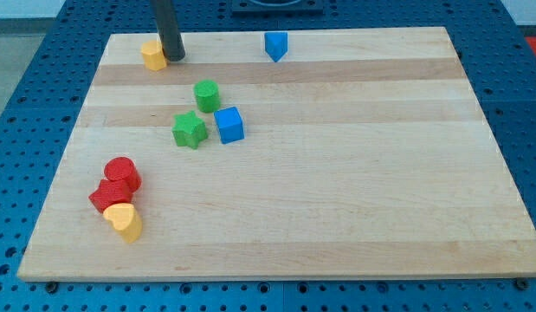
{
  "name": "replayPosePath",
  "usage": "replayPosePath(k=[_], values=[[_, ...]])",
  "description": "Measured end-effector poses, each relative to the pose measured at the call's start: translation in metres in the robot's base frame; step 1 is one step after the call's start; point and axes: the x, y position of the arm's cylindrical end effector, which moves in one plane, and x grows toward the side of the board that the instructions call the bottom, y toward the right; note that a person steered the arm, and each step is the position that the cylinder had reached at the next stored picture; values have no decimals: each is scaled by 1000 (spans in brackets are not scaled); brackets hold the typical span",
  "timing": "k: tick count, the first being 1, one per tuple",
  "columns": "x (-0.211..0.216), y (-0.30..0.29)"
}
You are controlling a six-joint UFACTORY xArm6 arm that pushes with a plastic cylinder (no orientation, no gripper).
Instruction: Move the hexagon into the red blocks
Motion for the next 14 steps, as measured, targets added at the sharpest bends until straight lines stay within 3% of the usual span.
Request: replayPosePath(k=[1, 4, 10, 14], values=[[-41, 0], [-50, -12], [5, -42], [77, -42]])
